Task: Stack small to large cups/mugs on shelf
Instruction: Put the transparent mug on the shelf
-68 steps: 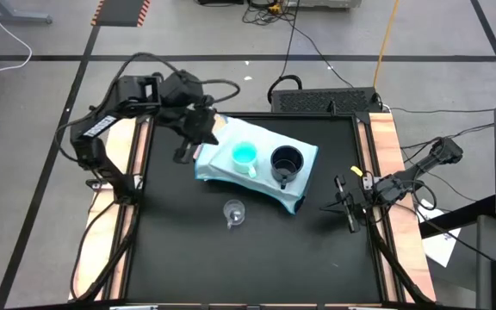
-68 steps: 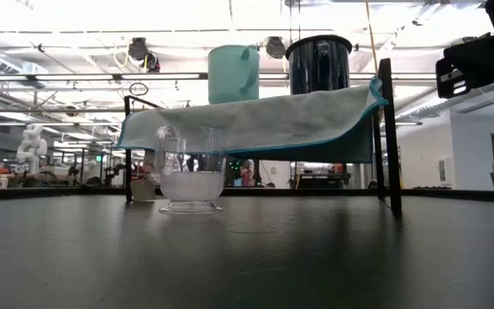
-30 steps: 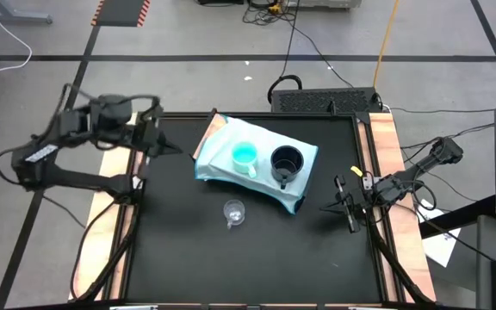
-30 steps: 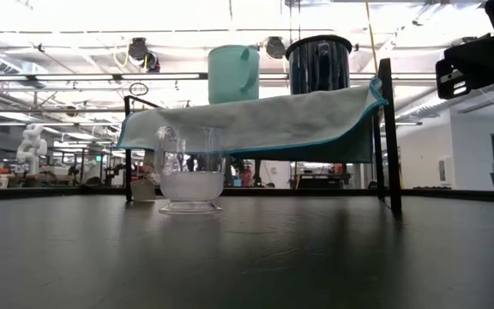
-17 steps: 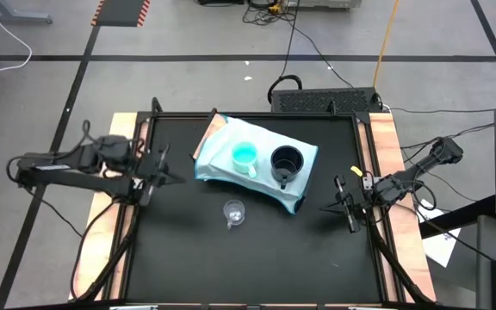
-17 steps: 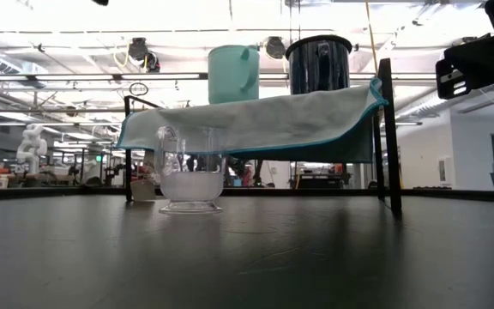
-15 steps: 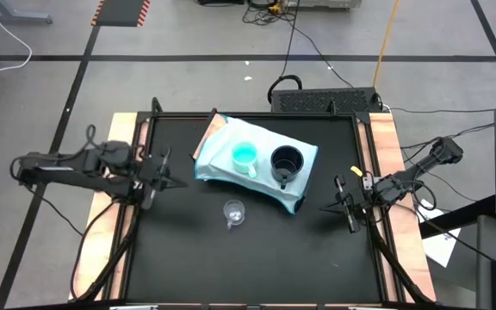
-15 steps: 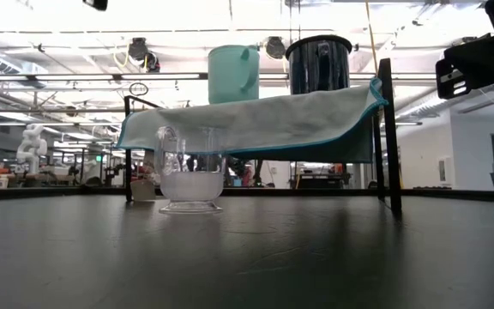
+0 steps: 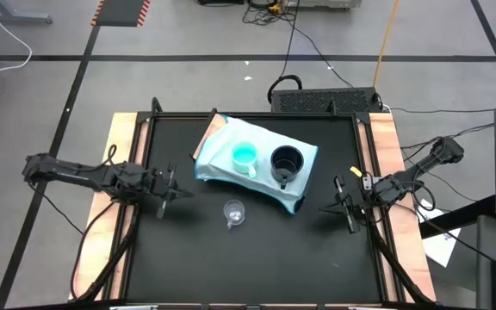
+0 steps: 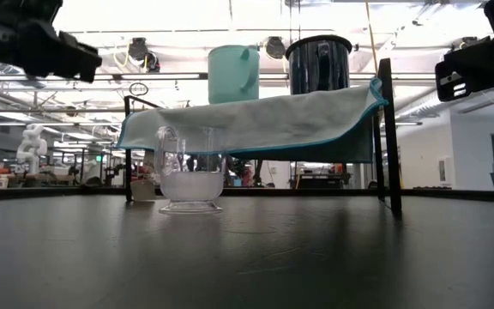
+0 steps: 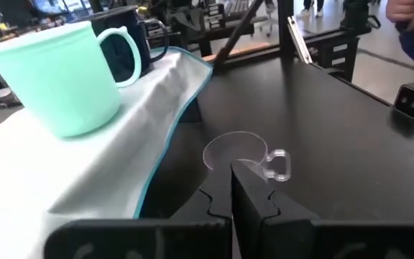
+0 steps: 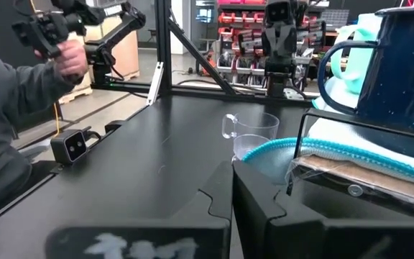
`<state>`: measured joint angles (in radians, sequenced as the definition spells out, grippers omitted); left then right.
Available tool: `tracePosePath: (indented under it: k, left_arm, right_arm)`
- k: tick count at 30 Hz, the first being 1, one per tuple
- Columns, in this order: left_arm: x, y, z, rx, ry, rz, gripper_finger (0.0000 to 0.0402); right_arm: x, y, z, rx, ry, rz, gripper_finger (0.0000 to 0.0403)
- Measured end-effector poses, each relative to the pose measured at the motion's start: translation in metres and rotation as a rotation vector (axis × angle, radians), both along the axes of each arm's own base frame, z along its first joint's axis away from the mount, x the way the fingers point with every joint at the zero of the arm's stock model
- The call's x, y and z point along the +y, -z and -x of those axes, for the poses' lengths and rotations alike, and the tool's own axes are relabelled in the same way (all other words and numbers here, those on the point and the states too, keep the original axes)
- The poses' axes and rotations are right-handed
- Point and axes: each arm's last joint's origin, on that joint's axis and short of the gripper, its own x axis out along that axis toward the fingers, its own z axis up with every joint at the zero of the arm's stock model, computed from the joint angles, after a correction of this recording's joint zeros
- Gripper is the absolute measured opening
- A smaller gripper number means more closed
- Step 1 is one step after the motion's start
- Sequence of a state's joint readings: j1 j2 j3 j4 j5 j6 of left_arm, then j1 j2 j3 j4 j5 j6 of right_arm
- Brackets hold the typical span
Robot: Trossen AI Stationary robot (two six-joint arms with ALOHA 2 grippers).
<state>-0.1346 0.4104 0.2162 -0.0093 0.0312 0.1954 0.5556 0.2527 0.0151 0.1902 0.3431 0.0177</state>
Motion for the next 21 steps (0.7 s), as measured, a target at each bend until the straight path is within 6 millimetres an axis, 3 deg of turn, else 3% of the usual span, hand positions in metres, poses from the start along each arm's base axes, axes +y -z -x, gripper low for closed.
tracePosePath:
  k: [11, 21]
  left_arm:
    - [0.0, 0.046, 0.011, -0.049, 0.015, 0.032, 0.0]
    - [-0.001, 0.044, 0.012, -0.075, 0.061, 0.011, 0.0]
  right_arm:
    - [0.0, 0.001, 0.0, 0.004, -0.001, 0.013, 0.0]
    - [0.001, 0.002, -0.002, 0.012, -0.002, 0.033, 0.0]
